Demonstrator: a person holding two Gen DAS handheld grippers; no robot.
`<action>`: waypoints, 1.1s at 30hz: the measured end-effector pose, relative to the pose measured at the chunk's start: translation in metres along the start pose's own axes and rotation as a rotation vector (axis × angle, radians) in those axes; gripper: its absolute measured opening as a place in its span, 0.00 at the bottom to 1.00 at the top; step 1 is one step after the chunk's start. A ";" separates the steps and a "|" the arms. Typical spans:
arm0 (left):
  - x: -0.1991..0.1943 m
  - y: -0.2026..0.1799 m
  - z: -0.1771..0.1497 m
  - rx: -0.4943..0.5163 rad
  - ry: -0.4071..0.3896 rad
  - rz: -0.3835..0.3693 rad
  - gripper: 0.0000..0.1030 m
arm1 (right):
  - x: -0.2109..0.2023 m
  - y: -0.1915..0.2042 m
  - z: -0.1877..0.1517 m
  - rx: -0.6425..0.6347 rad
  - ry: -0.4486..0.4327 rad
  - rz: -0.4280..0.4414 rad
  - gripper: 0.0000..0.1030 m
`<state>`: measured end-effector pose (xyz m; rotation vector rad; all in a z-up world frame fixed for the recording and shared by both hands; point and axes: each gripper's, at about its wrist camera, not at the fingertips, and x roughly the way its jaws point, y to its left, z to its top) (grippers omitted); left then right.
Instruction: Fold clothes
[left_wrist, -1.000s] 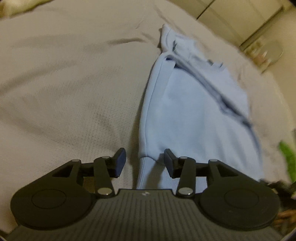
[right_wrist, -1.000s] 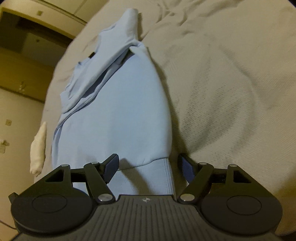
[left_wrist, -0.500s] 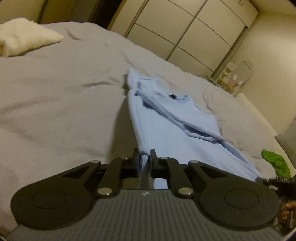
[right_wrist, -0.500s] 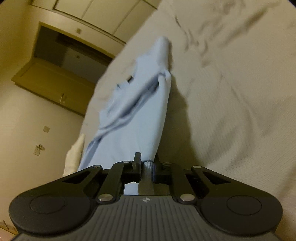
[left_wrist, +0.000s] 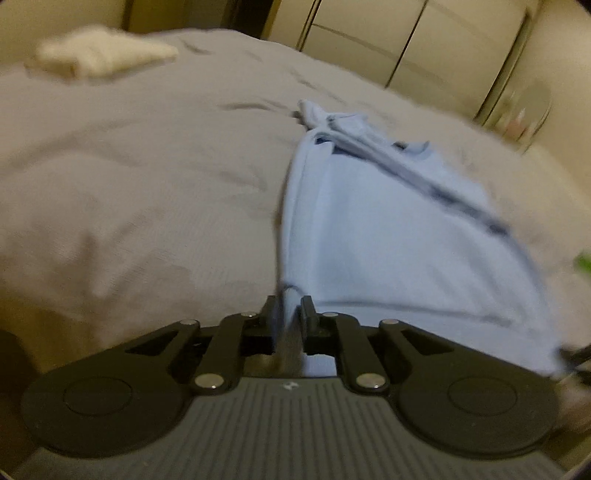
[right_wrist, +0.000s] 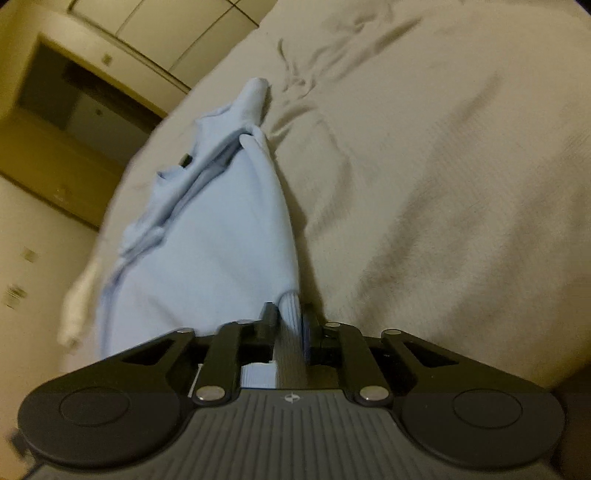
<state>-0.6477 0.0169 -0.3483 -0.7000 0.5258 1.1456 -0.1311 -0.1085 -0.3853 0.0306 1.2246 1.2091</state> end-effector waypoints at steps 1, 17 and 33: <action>-0.006 -0.010 0.000 0.029 0.023 0.064 0.13 | -0.006 0.009 -0.003 -0.047 -0.012 -0.059 0.53; -0.078 -0.130 -0.032 0.265 0.036 0.194 0.42 | -0.072 0.106 -0.066 -0.405 -0.088 -0.186 0.98; -0.098 -0.140 -0.058 0.294 0.030 0.150 0.46 | -0.096 0.112 -0.095 -0.416 -0.123 -0.162 0.98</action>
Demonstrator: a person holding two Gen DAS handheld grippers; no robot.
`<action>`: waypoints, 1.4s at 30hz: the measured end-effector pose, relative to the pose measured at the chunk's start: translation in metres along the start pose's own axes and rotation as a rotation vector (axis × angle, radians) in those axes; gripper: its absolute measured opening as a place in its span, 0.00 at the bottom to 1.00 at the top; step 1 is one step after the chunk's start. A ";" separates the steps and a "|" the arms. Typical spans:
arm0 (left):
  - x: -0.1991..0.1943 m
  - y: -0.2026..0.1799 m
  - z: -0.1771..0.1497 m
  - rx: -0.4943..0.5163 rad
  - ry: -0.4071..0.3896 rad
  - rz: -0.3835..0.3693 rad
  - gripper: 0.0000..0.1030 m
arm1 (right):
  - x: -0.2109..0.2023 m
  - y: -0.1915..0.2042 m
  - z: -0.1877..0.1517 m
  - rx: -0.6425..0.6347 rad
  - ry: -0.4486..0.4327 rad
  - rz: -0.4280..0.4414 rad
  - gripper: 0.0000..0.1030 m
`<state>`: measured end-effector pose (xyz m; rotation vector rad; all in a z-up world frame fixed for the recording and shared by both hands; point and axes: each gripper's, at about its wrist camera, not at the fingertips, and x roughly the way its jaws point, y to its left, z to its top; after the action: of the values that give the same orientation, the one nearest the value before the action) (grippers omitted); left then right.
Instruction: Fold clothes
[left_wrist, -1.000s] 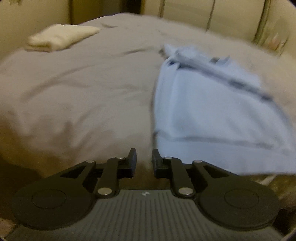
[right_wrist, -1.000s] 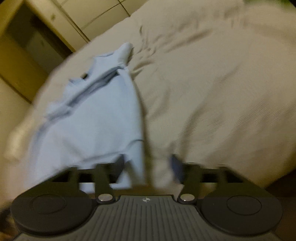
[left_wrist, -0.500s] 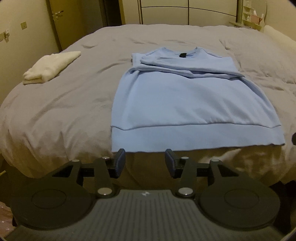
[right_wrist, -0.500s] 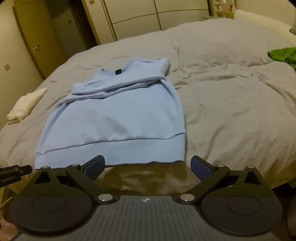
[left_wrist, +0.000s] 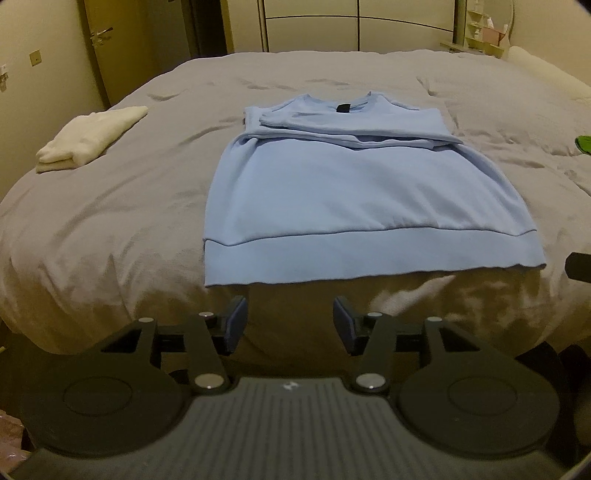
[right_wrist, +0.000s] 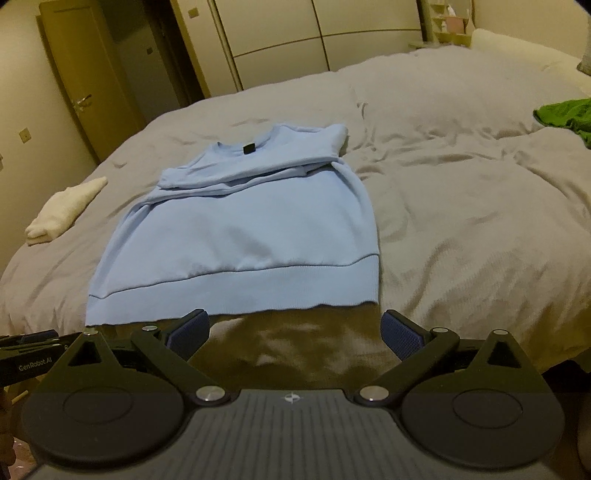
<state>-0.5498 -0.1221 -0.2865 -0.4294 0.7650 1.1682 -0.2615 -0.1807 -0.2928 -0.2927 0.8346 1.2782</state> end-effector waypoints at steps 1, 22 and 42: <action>-0.001 0.000 0.000 0.000 -0.002 -0.002 0.46 | -0.001 0.000 -0.001 0.001 0.000 0.000 0.98; 0.020 0.014 -0.029 0.308 -0.202 0.069 0.43 | -0.021 0.000 -0.020 -0.248 -0.311 0.074 0.98; 0.150 0.015 -0.097 1.192 -0.367 0.357 0.50 | 0.124 0.006 -0.059 -1.001 -0.100 -0.286 0.89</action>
<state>-0.5660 -0.0829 -0.4604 0.9142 1.0801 0.8747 -0.2838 -0.1261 -0.4174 -1.0875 -0.0033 1.3360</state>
